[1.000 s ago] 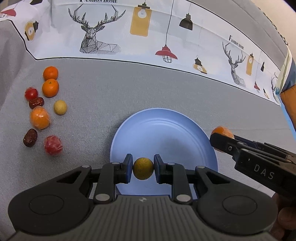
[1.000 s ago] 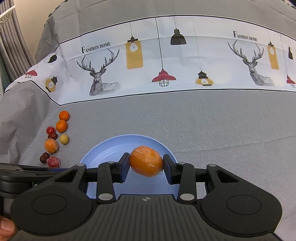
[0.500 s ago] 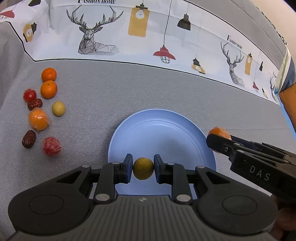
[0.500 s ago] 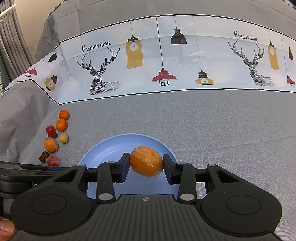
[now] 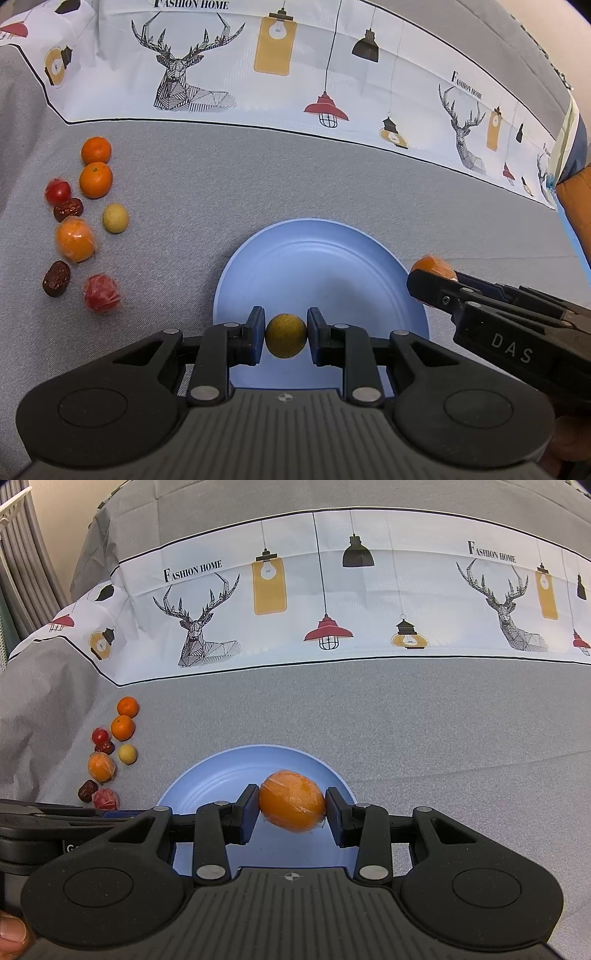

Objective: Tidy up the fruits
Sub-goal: 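Carry both fruits over the blue plate and open both tools to drop them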

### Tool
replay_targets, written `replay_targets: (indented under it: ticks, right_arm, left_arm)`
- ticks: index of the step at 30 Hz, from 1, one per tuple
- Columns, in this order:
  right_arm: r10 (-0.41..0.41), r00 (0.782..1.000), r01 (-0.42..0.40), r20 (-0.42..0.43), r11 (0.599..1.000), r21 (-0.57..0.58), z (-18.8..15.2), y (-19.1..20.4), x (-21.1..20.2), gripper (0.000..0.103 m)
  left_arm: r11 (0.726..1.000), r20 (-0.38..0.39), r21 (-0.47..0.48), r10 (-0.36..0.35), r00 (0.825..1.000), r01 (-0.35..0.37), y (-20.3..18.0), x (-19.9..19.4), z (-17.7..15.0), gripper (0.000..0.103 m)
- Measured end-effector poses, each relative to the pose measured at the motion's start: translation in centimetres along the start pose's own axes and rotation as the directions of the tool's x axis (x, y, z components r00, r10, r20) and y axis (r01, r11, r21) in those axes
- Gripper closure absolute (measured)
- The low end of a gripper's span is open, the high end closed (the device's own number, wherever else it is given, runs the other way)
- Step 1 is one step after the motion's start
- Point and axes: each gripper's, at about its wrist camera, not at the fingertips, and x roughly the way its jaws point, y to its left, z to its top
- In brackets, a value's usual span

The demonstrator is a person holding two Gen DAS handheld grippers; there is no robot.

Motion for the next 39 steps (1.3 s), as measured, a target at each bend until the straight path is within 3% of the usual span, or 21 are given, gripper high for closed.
replay_targets:
  ticks: [37,39]
  right_arm:
    - [-0.002,1.0,0.002,-0.002,1.0,-0.001,-0.01,0.14,0.14,0.062]
    - [-0.001,1.0,0.001,-0.006,1.0,-0.001,0.01,0.1,0.16,0.061]
  left_arm:
    - [0.999,0.042,0.038,-0.038,0.998,0.036,-0.64,-0.54,0.21,0.077]
    - [0.997,0.032,0.05,-0.055,0.998,0.053,-0.9,-0.46,0.16,0.07]
